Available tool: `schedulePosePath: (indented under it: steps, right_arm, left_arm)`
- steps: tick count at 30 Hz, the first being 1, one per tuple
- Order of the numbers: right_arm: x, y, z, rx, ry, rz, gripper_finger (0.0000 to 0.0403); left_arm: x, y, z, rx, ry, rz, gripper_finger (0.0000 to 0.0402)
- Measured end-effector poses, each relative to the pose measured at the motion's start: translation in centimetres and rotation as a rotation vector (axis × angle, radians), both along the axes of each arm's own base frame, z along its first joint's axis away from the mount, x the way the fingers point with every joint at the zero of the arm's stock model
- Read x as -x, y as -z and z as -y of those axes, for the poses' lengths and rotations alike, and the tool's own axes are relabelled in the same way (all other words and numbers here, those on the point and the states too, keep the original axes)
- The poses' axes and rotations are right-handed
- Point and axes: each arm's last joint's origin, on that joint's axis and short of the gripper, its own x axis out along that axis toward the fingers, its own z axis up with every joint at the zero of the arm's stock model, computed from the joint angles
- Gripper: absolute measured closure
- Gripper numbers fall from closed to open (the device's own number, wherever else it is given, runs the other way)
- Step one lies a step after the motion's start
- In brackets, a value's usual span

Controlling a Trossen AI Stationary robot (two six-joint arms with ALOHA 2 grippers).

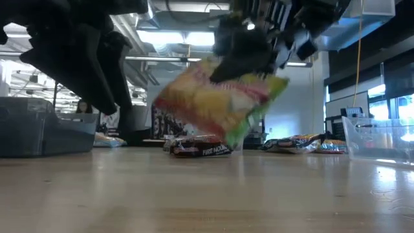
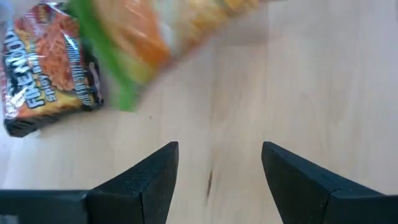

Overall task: Sort Maruchan noodles
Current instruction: Put the green noodle pack into the top transparent bin

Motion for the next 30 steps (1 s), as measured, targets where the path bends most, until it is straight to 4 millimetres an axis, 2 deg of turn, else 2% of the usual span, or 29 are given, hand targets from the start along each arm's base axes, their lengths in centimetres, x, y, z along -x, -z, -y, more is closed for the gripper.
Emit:
schedulePosePath:
  steps: [9, 12, 15, 22, 27, 30]
  right_arm:
    - [3.9, -7.0, 5.1, 0.138, 0.11, 0.096, 0.0304]
    - [5.1, -8.7, 7.2, 0.197, 0.178, 0.151, 0.0297]
    - [6.0, -10.1, 9.0, 0.246, 0.227, 0.197, 0.0293]
    - [6.0, -13.6, 12.3, 0.464, 0.294, 0.235, 0.03]
    - [5.2, -15.4, 14.9, 0.61, 0.326, 0.178, 0.0299]
    - [4.3, -15.7, 16.8, 0.652, 0.324, 0.127, 0.0299]
  left_arm:
    - [-0.9, 0.0, -1.7, -0.041, 0.034, -0.03, 0.0175]
    - [-1.2, 0.2, -2.3, -0.04, 0.056, -0.051, 0.0175]
    - [-1.2, 1.2, -3.3, -0.031, 0.062, -0.064, 0.0175]
    - [-0.9, 4.1, -6.5, 0.049, 0.03, -0.042, 0.0175]
    - [-0.6, 3.8, -8.6, 0.09, 0.03, 0.12, 0.0175]
    - [0.1, 3.0, -9.9, 0.101, 0.034, 0.242, 0.0175]
